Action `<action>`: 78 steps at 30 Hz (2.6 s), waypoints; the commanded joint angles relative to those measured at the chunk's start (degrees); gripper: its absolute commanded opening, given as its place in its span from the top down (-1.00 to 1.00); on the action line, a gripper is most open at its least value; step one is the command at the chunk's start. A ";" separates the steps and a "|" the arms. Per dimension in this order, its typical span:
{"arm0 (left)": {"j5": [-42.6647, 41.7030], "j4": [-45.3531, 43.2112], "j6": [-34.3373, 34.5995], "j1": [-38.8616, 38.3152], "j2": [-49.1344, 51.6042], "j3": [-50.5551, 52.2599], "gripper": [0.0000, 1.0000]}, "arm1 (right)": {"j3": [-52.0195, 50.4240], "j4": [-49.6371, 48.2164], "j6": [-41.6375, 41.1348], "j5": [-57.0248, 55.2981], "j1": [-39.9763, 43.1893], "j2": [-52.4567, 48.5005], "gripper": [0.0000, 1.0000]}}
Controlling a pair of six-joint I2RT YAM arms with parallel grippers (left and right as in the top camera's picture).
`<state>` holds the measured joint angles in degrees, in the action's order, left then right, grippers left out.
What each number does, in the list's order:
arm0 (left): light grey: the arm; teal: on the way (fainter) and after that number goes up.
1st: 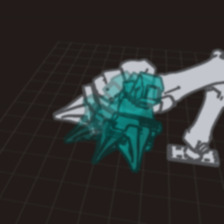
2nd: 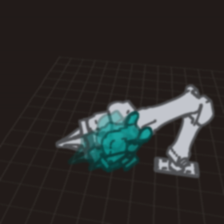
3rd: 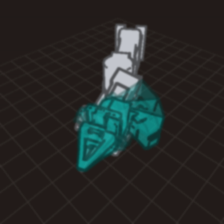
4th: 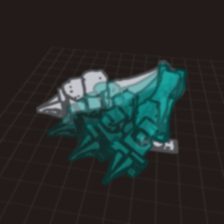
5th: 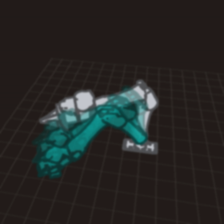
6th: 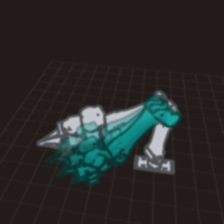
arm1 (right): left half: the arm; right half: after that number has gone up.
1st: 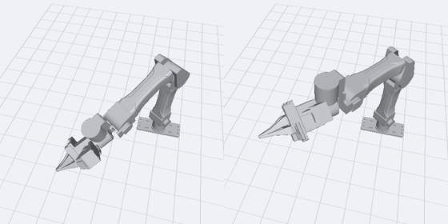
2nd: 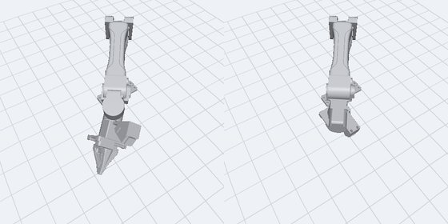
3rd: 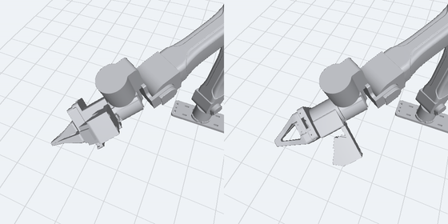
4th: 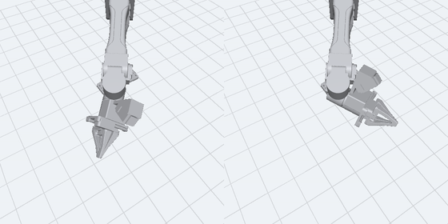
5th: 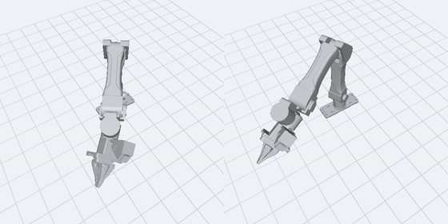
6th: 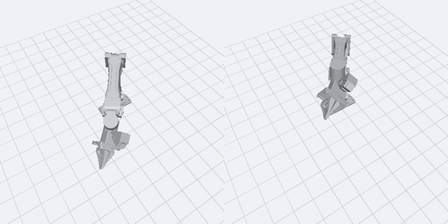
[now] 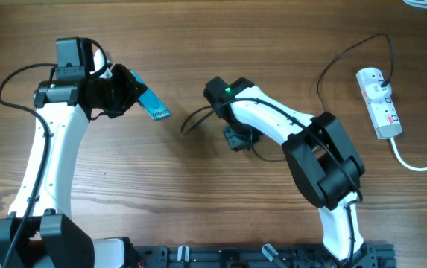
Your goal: Plug charger to phone and switch on socket
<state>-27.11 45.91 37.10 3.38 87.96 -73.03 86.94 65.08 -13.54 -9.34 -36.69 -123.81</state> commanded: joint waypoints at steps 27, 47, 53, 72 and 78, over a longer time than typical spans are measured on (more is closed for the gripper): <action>-2.23 0.48 -8.07 -0.26 -0.15 -0.13 0.92 | 2.89 -8.39 8.96 10.93 9.88 3.28 -0.40; -2.23 1.27 -9.68 -0.26 -0.15 -0.13 0.92 | -9.86 -21.44 7.04 6.47 11.43 3.28 0.21; -2.23 1.25 -9.70 -0.26 -0.15 -0.13 0.92 | -10.51 -21.00 6.97 8.22 11.23 3.28 0.49; -2.23 1.07 -9.73 -0.26 -0.15 -0.13 0.92 | -10.51 -20.04 7.34 12.17 10.82 3.28 0.60; -2.23 1.07 -9.73 -0.26 -0.15 -0.13 0.92 | -10.51 -21.31 7.39 12.15 10.82 3.28 0.64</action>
<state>-27.99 47.35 28.53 3.38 87.96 -73.03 78.87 45.10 -6.17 -0.03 -25.41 -117.84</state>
